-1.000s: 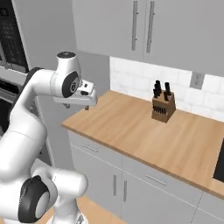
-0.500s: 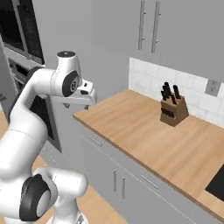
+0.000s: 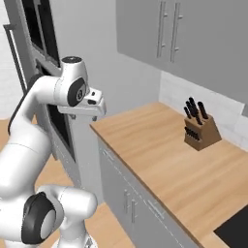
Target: Take a straw from the drawer in front and place it inside the glass cup on the dining counter.
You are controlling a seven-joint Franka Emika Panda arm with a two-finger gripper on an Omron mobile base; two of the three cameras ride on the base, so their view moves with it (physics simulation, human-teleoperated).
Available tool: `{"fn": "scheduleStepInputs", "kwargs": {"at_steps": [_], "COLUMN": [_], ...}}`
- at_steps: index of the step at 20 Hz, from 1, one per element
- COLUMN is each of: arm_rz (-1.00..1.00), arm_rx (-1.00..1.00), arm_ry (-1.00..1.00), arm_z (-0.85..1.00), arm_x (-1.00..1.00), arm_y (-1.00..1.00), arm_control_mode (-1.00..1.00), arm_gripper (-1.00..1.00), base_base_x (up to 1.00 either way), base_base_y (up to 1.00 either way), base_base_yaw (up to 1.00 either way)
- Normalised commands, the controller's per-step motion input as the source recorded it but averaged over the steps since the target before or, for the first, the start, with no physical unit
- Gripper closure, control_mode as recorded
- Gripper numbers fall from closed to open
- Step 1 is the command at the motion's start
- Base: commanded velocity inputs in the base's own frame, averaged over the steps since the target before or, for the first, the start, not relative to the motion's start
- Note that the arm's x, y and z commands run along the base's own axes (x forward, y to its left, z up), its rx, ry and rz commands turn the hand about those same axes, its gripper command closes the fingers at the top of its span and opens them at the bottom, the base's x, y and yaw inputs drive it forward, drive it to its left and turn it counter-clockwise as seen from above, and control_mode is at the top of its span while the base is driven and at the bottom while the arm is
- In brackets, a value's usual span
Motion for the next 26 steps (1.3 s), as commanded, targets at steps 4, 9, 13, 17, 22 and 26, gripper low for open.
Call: {"fn": "scheduleStepInputs", "kwargs": {"at_steps": [4,9,13,17,22,26], "arm_rz": [0.00,0.00,0.00,0.00,0.00,0.00], "arm_rx": [0.00,0.00,0.00,0.00,0.00,0.00], "arm_ry": [0.00,0.00,0.00,0.00,0.00,0.00], "arm_z": [0.00,0.00,0.00,0.00,0.00,0.00], "arm_x": [0.00,0.00,0.00,0.00,0.00,0.00], "arm_y": [0.00,0.00,0.00,0.00,0.00,0.00], "arm_control_mode": [1.00,1.00,1.00,1.00,1.00,1.00], "arm_gripper": [-1.00,-1.00,-1.00,-1.00,-1.00,-1.00], "base_base_x": [0.09,0.13,0.04,-0.10,-0.15,-0.23], "base_base_y": [-0.48,-0.56,-0.57,-0.41,-0.43,-0.45], "base_base_yaw": [0.39,0.37,0.33,0.29,0.30,0.29]}}
